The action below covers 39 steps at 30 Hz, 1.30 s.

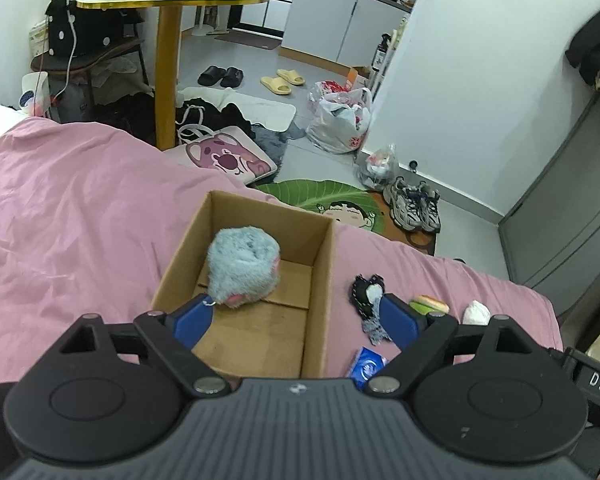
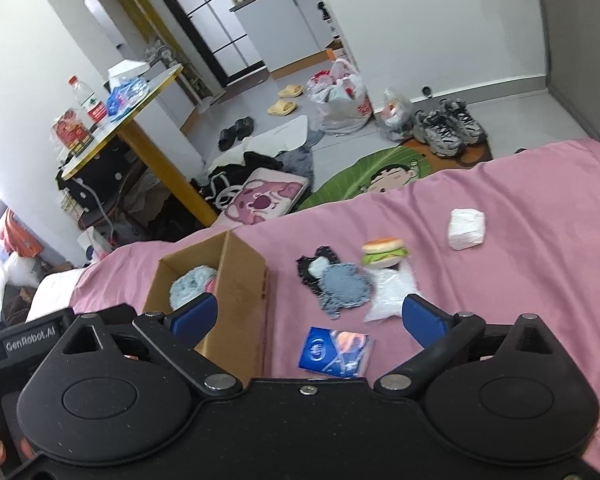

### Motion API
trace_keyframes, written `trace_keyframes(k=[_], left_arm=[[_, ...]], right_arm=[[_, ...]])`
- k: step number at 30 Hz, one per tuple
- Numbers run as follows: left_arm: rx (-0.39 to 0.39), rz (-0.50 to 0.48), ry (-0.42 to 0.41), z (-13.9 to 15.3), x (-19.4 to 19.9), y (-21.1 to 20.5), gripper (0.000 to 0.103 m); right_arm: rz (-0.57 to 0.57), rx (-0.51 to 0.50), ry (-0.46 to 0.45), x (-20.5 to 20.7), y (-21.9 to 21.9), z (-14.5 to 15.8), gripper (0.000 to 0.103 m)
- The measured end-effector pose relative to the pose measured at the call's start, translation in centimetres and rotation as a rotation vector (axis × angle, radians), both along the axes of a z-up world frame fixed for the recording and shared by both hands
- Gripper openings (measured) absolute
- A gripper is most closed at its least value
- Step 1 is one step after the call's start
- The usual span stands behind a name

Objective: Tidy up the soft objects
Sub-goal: 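Move the left tool to the blue tissue pack and grasp it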

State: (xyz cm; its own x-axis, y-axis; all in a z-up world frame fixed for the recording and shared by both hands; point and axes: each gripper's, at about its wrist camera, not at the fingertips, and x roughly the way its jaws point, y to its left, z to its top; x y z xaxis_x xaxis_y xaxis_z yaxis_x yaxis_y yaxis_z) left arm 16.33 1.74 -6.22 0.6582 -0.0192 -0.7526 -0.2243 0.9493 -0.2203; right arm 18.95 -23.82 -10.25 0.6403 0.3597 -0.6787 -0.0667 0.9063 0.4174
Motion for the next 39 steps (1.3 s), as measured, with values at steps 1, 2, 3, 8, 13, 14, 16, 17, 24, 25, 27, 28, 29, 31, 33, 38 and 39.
trace_keyframes(k=[1,2,3,8,13,14,16,17,24,25,27,28,29,31,33,38,39], left_arm=[[0.005,-0.007,0.000,0.0,-0.1,-0.4,0.089],[0.010,-0.015,0.001,0.0,-0.2,-0.9,0.089],[0.016,-0.022,0.002,0.0,-0.3,-1.4,0.089],[0.027,-0.060,0.009,-0.4,-0.6,-3.5,0.089],[0.053,-0.095,0.020,-1.0,-0.4,-5.7,0.089],[0.057,-0.104,0.023,-1.1,-0.4,-6.1,0.089],[0.062,-0.124,0.025,-1.3,-0.4,-6.9,0.089],[0.067,-0.130,0.027,-1.5,-0.4,-7.3,0.089],[0.087,-0.166,0.046,-2.8,0.1,-9.8,0.089],[0.091,-0.176,0.048,-2.9,0.1,-10.1,0.089],[0.097,-0.192,0.052,-3.2,0.2,-10.8,0.089],[0.099,-0.194,0.054,-3.4,0.2,-11.0,0.089],[0.101,-0.195,0.058,-3.6,0.2,-11.3,0.089],[0.105,-0.199,0.070,-4.1,0.4,-11.7,0.089],[0.108,-0.203,0.084,-4.6,0.6,-12.0,0.089],[0.114,-0.208,0.121,-6.3,1.3,-12.5,0.089],[0.115,-0.211,0.129,-6.7,1.5,-12.8,0.089]], right_arm=[[-0.006,0.007,0.001,-0.1,-0.4,-0.1,0.100],[-0.016,0.018,0.003,-0.1,-0.9,-0.2,0.100],[-0.022,0.024,0.006,-0.1,-1.3,-0.3,0.100],[-0.021,0.043,0.017,-0.2,-2.8,-0.9,0.100],[0.040,-0.004,0.008,0.0,-3.7,-0.6,0.100],[0.053,-0.018,0.008,0.0,-3.8,-0.6,0.100],[0.071,-0.035,0.009,0.0,-4.1,-0.7,0.100],[0.077,-0.040,0.011,0.1,-4.3,-0.8,0.100],[0.109,-0.051,0.011,0.9,-5.3,-1.3,0.100],[0.114,-0.053,0.013,1.1,-5.4,-1.4,0.100],[0.124,-0.046,0.022,1.5,-5.7,-1.8,0.100],[0.129,-0.047,0.026,1.7,-5.9,-1.9,0.100],[0.132,-0.049,0.030,2.0,-6.0,-2.1,0.100],[0.141,-0.048,0.040,2.5,-6.2,-2.3,0.100],[0.152,-0.013,0.051,3.0,-6.6,-2.6,0.100],[0.164,0.008,0.077,4.3,-7.2,-3.3,0.100],[0.164,0.010,0.086,4.6,-7.4,-3.6,0.100]])
